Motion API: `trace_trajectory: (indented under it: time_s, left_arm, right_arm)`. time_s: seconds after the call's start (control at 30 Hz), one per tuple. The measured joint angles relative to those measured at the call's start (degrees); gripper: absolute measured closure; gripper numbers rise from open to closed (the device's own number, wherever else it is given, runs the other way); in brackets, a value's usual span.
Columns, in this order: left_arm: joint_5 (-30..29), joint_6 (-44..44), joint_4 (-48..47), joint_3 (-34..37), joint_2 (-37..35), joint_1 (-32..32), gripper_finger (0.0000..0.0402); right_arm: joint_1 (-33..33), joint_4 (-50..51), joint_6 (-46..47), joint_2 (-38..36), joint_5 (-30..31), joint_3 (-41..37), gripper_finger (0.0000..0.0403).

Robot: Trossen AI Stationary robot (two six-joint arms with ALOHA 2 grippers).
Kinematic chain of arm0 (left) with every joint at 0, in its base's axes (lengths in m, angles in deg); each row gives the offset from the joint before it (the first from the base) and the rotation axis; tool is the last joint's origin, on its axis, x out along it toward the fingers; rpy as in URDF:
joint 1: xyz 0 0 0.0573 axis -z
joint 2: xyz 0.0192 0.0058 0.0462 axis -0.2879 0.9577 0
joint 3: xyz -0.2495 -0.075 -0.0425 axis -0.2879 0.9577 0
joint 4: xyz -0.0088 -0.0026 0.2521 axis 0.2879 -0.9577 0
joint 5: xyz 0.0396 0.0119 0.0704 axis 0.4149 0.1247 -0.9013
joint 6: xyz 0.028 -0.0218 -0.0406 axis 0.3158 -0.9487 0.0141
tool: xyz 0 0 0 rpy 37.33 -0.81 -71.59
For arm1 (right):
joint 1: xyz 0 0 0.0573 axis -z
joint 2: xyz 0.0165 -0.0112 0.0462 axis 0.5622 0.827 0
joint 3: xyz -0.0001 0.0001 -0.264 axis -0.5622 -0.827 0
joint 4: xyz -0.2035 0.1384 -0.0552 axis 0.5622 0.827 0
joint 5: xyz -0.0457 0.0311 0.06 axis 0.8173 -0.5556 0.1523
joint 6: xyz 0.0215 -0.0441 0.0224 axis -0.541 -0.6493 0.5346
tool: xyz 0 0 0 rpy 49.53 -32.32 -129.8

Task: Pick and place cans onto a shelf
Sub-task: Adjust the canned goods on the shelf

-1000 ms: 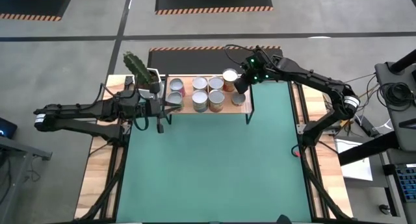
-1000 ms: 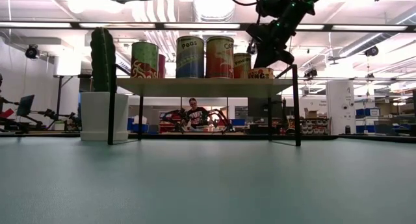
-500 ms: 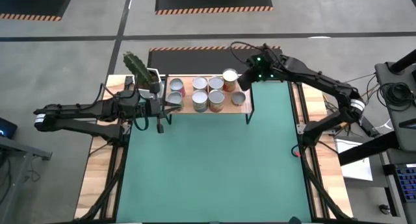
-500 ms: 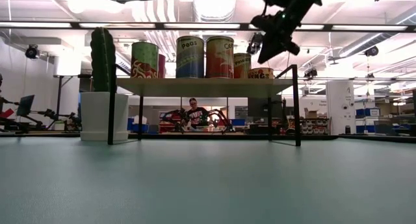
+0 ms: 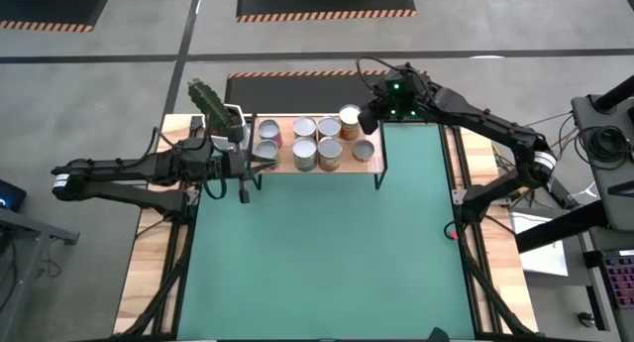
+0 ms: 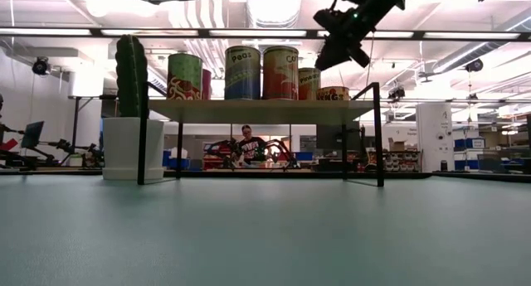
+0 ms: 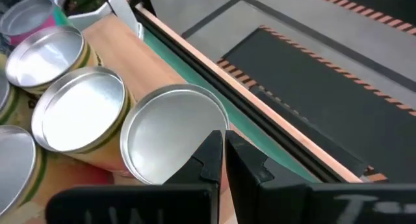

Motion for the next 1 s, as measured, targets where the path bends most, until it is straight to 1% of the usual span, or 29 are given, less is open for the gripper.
trace_trajectory:
  time_s: [0.33, 0.37, 0.5, 0.57, 0.77, 0.93, 1.0]
  left_arm:
    - [0.0, 0.02, 0.0, 0.0, 0.0, 0.0, 0.0402]
    - [0.0, 0.01, 0.0, 0.0, 0.0, 0.01, 0.0402]
    - [0.0, 0.0, 0.0, 0.0, 0.0, 0.0, 0.0402]
    - [0.0, 0.07, 0.0, 0.0, 0.0, 0.0, 0.0402]
    - [0.0, 0.31, 0.0, 0.0, 0.0, 0.0, 0.0402]
    - [0.0, 0.31, 0.0, 0.0, 0.0, 0.0, 0.0402]
    - [0.0, 0.31, -0.02, 0.0, 0.0, 0.02, 0.0402]
  right_arm:
    - [-0.14, 0.8, -0.47, -0.47, -0.01, 0.0, 0.0394]
    - [-0.14, 1.77, -0.47, -0.96, -0.03, 0.09, 0.0394]
    - [-0.14, 12.33, -0.47, -2.06, -0.1, 3.16, 0.0394]
    - [-0.26, 15.39, -0.45, -2.15, -0.11, 3.52, 0.0394]
    - [-1.71, 15.01, -0.43, -0.16, -0.59, 0.95, 0.0394]
    - [-2.24, 11.78, -1.54, 2.42, -0.71, 0.28, 0.0394]
    - [-2.26, 10.63, -2.08, 3.25, -2.04, 0.31, 0.0394]
